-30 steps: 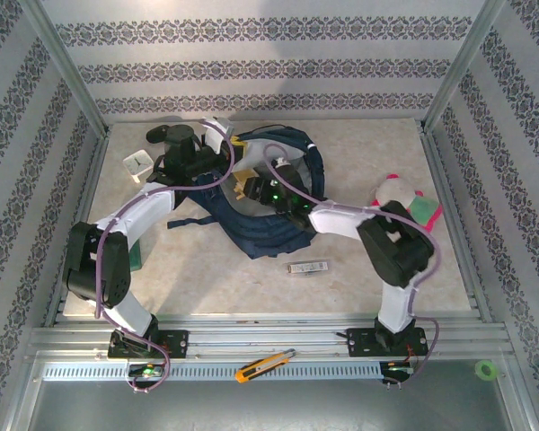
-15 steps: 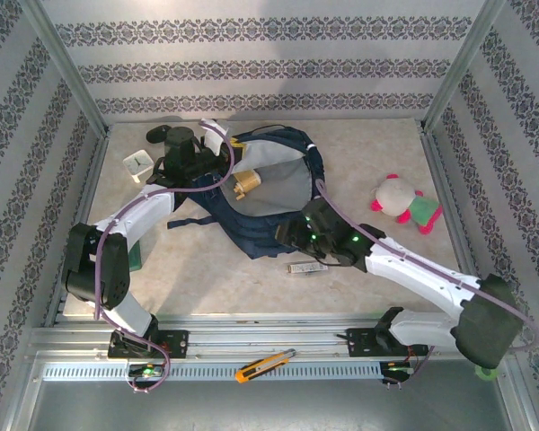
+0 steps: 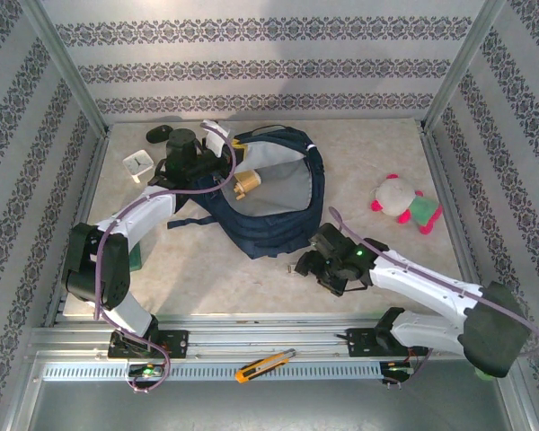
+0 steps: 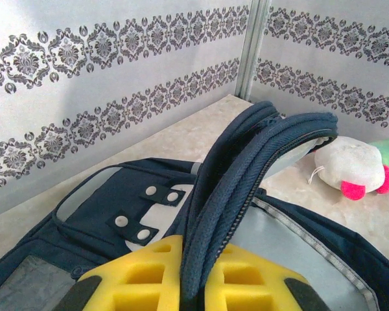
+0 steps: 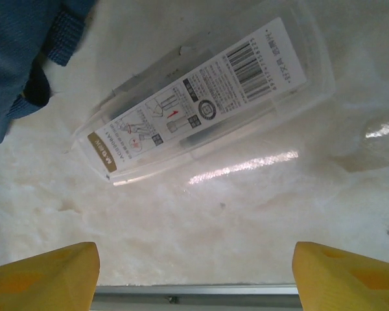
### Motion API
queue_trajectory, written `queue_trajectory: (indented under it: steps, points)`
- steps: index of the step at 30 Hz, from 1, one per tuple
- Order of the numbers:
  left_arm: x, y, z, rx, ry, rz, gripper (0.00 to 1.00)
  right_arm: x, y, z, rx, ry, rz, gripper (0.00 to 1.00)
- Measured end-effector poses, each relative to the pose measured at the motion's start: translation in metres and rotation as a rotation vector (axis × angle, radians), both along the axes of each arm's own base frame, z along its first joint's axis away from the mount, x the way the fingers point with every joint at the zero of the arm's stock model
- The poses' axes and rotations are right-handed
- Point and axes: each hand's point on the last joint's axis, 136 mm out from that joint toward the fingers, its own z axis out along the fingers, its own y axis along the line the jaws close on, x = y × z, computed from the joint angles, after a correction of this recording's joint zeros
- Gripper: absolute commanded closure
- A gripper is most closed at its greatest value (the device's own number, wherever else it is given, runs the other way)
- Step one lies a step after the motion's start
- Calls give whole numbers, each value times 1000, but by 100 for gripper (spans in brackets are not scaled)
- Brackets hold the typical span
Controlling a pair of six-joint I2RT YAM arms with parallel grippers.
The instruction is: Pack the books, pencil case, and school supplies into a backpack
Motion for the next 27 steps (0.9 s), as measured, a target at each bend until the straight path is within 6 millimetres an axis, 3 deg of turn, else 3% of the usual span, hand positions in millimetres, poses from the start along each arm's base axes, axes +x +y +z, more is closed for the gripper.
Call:
queue_trajectory:
  steps: [10, 19, 27]
  points:
    - [0, -1, 1, -4, -4, -2, 100, 29, -2, -28, -39, 16, -10, 20]
    - [-2, -5, 1, -4, -5, -8, 100, 58, -13, -24, -58, -44, -6, 20]
    - [-2, -5, 1, 6, -13, -10, 100, 58, -10, -4, -49, -114, 25, 20]
